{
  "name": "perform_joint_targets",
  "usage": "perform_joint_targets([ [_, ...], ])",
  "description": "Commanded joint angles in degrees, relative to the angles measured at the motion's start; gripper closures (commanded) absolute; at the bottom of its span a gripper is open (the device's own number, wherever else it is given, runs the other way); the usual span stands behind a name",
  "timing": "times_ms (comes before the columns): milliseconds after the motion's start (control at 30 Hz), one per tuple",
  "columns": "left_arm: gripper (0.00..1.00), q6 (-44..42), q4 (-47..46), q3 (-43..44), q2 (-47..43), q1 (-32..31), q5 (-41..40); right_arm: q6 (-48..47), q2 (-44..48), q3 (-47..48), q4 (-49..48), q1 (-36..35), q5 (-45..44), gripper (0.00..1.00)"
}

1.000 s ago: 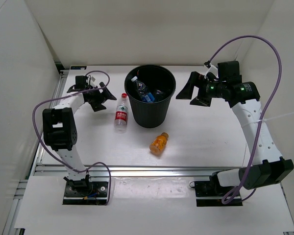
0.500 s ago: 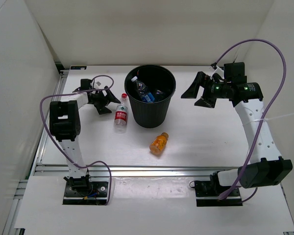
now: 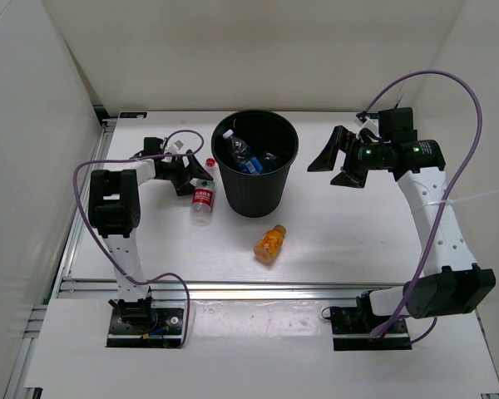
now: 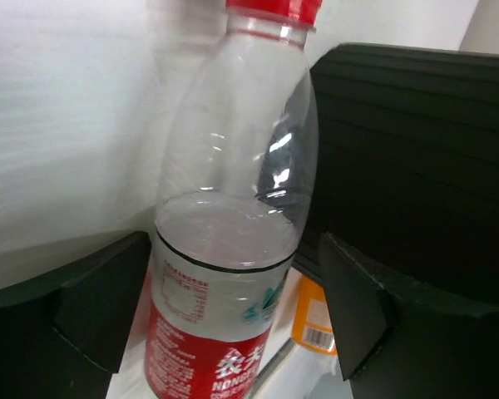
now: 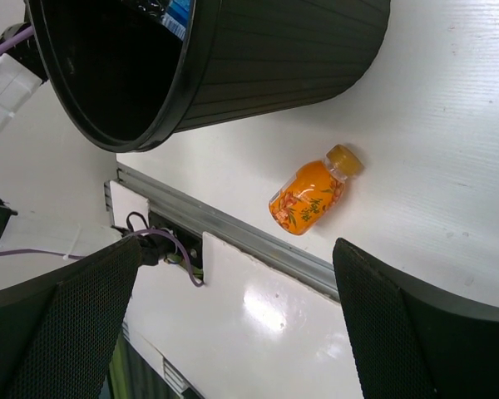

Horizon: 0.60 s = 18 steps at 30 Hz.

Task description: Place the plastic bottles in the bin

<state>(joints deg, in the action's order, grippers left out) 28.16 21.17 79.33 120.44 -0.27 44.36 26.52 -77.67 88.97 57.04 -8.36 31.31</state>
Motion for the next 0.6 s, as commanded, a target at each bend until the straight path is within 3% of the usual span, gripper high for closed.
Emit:
perform_joint_targets([
  [0, 0.09, -4.2, 0.5, -2.3, -0.6, -0.6, 4.3, -1.0, -0.1, -1.2, 0.4, 0.2, 0.5, 0.00],
  [133, 0.40, -4.8, 0.5, -4.6, 0.0, 0.1, 8.3, -1.0, -0.1, -1.3, 0.4, 0.2, 0.0, 0.00],
  [267, 0.53, -2.7, 0.5, -10.7, -5.8, 3.6, 4.2, -1.0, -0.1, -1.3, 0.4, 0.2, 0.0, 0.00],
  [467, 0.52, 6.3, 0.5, -15.6, -28.7, 7.1, -9.6, -1.0, -0.1, -1.9, 0.4, 0.2, 0.0, 0.00],
  [567, 0.52, 10.6, 3.3, -10.7, -37.4, 5.3, -16.5, -0.5, -0.1, -4.0, -0.8, 0.2, 0.6, 0.00],
])
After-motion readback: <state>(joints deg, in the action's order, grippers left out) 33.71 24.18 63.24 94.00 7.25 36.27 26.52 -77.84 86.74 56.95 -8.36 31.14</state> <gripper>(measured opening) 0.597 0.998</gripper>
